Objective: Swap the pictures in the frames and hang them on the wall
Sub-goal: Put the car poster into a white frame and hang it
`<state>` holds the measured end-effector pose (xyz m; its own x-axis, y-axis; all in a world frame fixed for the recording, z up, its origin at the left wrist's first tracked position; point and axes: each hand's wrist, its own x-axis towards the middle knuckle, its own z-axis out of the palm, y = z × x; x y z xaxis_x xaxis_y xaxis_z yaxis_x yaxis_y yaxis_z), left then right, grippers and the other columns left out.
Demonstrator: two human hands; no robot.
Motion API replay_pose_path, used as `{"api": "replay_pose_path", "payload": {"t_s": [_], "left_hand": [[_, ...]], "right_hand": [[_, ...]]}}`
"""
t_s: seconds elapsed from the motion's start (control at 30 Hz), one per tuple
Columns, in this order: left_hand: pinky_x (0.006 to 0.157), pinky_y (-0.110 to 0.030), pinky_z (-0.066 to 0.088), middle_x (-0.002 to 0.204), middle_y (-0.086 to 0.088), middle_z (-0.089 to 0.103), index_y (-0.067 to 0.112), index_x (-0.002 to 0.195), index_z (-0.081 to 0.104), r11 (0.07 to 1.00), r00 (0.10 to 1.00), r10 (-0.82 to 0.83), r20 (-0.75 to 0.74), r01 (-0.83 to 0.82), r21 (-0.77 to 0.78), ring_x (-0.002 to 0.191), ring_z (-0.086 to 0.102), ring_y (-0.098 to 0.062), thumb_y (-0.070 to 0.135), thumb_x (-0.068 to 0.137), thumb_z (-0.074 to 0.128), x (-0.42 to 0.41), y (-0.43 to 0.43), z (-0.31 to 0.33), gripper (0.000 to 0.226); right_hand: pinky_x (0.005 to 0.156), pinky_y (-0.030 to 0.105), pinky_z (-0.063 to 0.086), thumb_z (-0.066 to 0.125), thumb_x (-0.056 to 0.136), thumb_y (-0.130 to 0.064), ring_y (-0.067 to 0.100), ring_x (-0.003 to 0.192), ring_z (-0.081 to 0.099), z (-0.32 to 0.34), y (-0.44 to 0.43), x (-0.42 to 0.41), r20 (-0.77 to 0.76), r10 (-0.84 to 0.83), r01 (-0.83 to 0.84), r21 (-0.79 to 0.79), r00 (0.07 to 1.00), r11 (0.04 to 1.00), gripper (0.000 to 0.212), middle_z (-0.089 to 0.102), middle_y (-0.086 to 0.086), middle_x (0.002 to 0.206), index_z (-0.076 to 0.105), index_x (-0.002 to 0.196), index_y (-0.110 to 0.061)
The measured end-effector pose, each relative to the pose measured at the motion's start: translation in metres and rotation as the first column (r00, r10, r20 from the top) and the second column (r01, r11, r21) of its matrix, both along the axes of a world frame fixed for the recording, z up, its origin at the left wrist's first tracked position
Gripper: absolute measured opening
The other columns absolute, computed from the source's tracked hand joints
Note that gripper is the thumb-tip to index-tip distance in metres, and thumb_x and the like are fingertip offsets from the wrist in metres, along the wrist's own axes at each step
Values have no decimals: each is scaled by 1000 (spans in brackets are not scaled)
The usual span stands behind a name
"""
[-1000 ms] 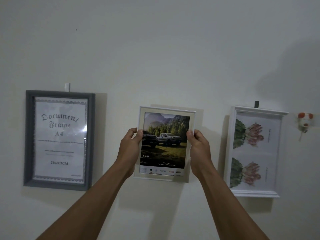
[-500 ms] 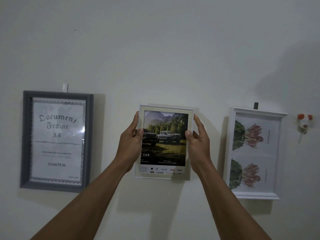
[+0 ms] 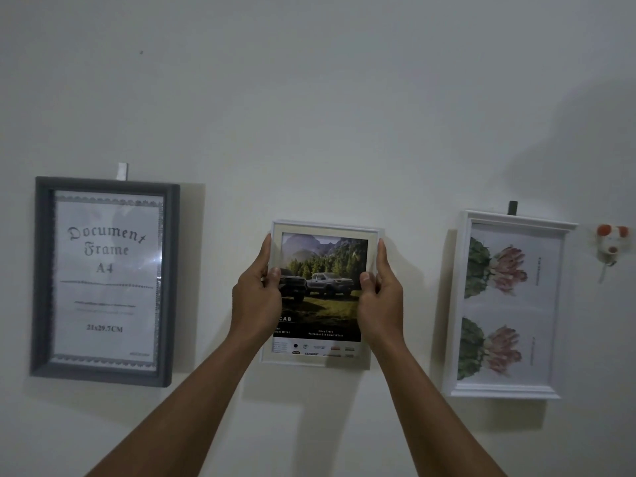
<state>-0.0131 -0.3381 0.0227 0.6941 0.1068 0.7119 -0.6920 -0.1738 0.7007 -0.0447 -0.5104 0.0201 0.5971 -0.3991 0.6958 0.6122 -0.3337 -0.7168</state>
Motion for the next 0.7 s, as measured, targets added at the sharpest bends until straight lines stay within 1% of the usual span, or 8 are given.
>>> {"api": "replay_pose_path", "payload": {"t_s": [0.03, 0.1, 0.23, 0.3, 0.43, 0.47, 0.53, 0.7], "left_hand": [[60, -4, 37, 105, 22, 51, 39, 149, 25, 999, 999, 30, 14, -30, 21, 62, 47, 9, 13, 102, 44, 1, 0, -1, 58], [63, -6, 33, 85, 29, 46, 40, 150, 23, 995, 997, 78, 29, -80, 56, 64, 42, 4, 14, 102, 45, 4, 0, -4, 58], [64, -3, 34, 92, 17, 52, 39, 150, 23, 987, 991, 125, 55, -129, 93, 70, 49, 2, 14, 101, 46, 5, 2, -11, 59], [63, -5, 33, 93, 13, 54, 37, 150, 23, 984, 988, 143, 63, -148, 97, 72, 50, 2, 14, 101, 47, 5, 1, -10, 59], [68, -9, 34, 96, 3, 54, 34, 151, 24, 971, 975, 196, 109, -208, 115, 80, 51, -5, 16, 101, 48, 11, 1, -11, 59], [65, -7, 36, 96, 0, 52, 34, 151, 25, 966, 970, 213, 120, -227, 121, 79, 50, -6, 15, 100, 48, 13, 2, -11, 59], [66, -6, 37, 95, -2, 49, 33, 150, 27, 962, 964, 231, 130, -246, 115, 80, 51, -8, 15, 100, 49, 13, 2, -10, 58], [70, -24, 43, 83, -1, 51, 33, 149, 29, 923, 934, 311, 175, -340, 179, 80, 51, -19, 18, 98, 53, 19, 5, -11, 58]], "right_hand": [[81, 4, 41, 42, 104, -5, -6, 115, 42, -2, 0, 0, -3, -18, 18, -11, 1000, 1000, 65, 38, -6, 153, 21, 154, -42], [84, 5, 35, 43, 105, -7, 19, 114, 57, -6, 1, -1, 1, -41, 41, -24, 999, 999, 64, 40, -4, 154, 20, 154, -42], [70, -2, 36, 43, 105, -9, 27, 110, 51, -13, 2, -2, -2, -79, 78, -40, 997, 996, 62, 39, -7, 153, 20, 154, -40], [73, 0, 37, 44, 105, -10, 38, 108, 50, -13, 2, -2, -9, -103, 102, -55, 995, 993, 62, 45, -7, 149, 20, 154, -41], [88, 10, 21, 46, 104, -16, 1, 98, 58, -12, 3, -2, -17, -167, 165, -92, 986, 982, 60, 60, -10, 119, 20, 153, -42], [77, 6, 21, 47, 104, -18, -4, 93, 57, -12, 3, -1, -14, -186, 184, -104, 982, 977, 60, 60, -7, 107, 20, 152, -43], [77, 5, 38, 47, 104, -19, -9, 84, 52, -14, 2, 3, -1, -201, 200, -98, 980, 975, 61, 51, -15, 96, 20, 153, -44], [66, 30, 46, 47, 104, -19, 16, 67, 55, -18, 2, 7, 81, -214, 219, -64, 974, 974, 43, 56, 0, 80, 37, 142, -36]]}}
